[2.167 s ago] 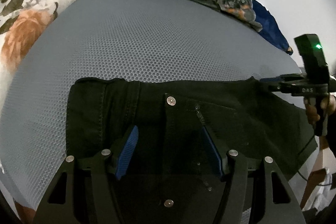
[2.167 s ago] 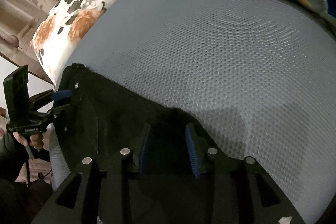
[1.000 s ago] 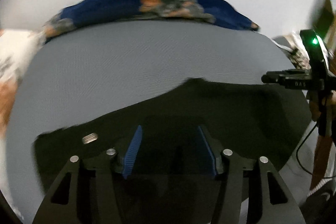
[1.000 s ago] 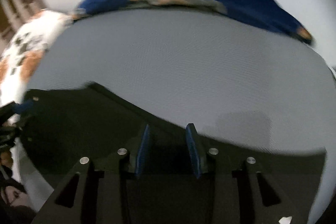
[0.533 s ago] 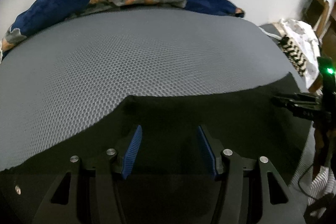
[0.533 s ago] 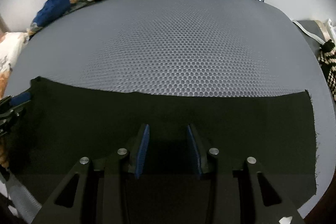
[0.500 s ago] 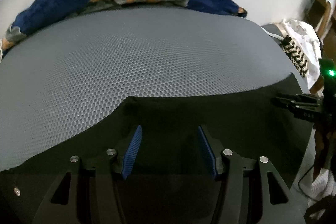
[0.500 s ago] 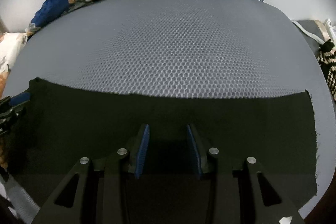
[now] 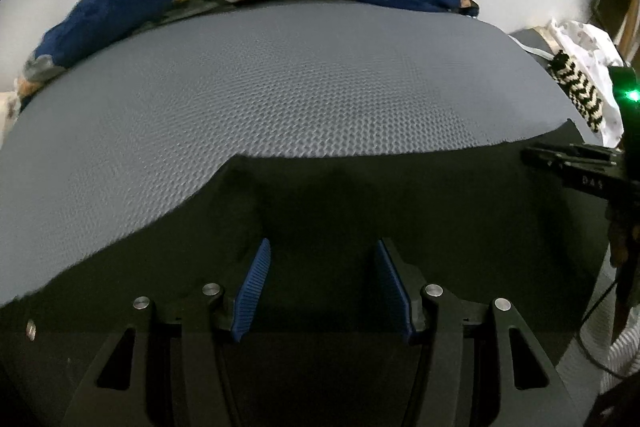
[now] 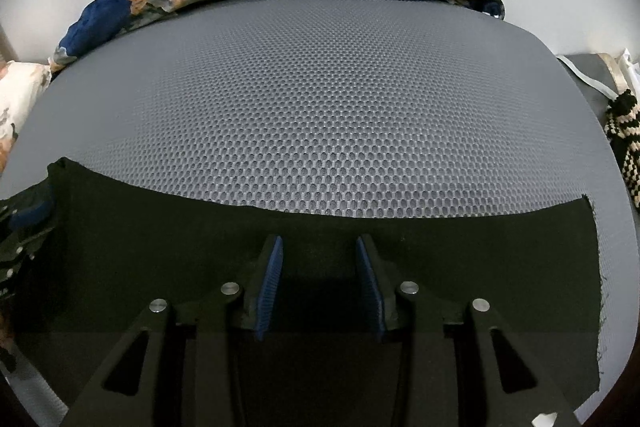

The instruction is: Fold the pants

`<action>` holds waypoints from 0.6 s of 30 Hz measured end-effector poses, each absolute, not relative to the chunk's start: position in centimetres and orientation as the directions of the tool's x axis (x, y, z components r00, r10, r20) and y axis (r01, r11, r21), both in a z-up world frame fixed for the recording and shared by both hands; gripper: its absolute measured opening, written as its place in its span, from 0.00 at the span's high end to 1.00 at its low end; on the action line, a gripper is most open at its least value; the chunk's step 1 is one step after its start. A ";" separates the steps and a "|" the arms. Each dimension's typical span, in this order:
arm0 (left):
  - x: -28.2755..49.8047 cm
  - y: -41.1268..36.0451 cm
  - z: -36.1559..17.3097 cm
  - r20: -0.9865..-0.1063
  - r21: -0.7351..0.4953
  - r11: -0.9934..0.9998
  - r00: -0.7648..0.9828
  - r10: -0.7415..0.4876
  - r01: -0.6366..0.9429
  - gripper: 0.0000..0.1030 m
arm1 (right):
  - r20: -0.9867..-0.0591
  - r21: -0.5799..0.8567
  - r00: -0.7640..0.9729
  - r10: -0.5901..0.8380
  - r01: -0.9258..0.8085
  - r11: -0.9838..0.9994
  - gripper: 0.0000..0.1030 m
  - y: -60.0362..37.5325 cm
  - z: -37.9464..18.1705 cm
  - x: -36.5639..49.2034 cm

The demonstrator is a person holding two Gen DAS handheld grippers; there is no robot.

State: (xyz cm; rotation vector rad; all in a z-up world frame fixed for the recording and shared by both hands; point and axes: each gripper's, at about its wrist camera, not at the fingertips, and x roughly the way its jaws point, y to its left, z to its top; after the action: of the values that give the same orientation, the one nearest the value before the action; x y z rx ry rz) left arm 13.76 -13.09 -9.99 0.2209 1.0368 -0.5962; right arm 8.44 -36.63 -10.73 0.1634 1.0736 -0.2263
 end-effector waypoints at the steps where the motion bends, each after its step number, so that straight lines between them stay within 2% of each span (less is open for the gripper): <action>1: 13.4 -12.8 -9.9 -0.855 -0.095 0.827 0.381 -0.353 0.554 0.46 | -0.883 0.023 0.458 -0.103 0.262 0.965 0.65 -36.6 -10.7 8.4; 7: 11.2 -10.9 -10.9 -0.864 -0.030 0.861 0.420 -0.278 0.508 0.46 | -0.868 0.005 0.478 -0.131 0.272 0.962 0.61 -36.7 -9.4 7.6; 11: 10.3 -9.7 -10.6 -0.860 -0.037 0.875 0.430 -0.274 0.483 0.46 | -0.864 0.022 0.490 -0.113 0.262 0.965 0.59 -37.1 -8.3 5.5; 18: 10.2 -7.8 -10.6 -0.862 -0.039 0.884 0.432 -0.265 0.466 0.46 | -0.906 0.000 0.403 -0.130 0.307 0.952 0.59 -40.1 -10.1 0.7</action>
State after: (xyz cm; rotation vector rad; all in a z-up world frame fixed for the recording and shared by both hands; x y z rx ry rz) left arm 10.23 -7.83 -10.59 0.2181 1.0286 -0.4604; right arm 0.72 -40.06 -10.14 0.1766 1.1238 -0.2782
